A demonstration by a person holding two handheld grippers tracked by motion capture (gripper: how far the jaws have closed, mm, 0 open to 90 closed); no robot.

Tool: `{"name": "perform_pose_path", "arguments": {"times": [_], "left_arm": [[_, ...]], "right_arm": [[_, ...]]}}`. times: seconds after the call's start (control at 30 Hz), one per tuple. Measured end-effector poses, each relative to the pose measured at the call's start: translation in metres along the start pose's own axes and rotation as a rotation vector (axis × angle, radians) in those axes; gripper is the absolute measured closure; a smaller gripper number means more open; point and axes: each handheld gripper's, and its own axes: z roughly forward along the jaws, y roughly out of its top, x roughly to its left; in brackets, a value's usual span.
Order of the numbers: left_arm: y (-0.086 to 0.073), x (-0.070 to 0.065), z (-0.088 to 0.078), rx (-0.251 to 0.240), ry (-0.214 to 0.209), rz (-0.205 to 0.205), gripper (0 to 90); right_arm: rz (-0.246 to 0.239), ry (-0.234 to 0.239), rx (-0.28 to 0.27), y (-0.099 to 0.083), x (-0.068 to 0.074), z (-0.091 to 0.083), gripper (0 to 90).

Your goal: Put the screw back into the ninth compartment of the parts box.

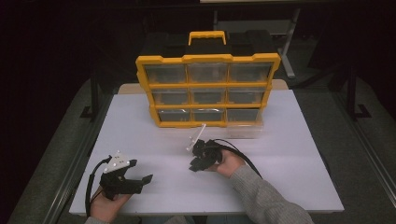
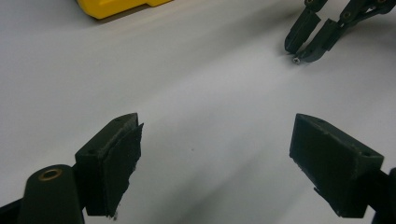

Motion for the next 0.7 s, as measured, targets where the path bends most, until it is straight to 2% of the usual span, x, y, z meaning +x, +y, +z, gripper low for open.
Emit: {"name": "perform_pose_path", "arguments": {"times": [0.1,0.27,0.7], "left_arm": [[0.0003,-0.0002,0.0000,0.003,-0.001,0.001,16.0],[0.0002,-0.0005,0.0003,0.002,-0.002,-0.004,16.0],[-0.0002,0.0001,0.0002,-0.002,-0.001,-0.001,16.0]], "right_arm": [[-0.023,-0.027,0.006,0.0008,0.0002,0.0003,81.9],[-0.015,-0.024,0.001,-0.0001,-0.0018,0.0004,86.0],[0.010,0.006,-0.007,-0.0030,-0.0075,-0.0021,86.3]]}}
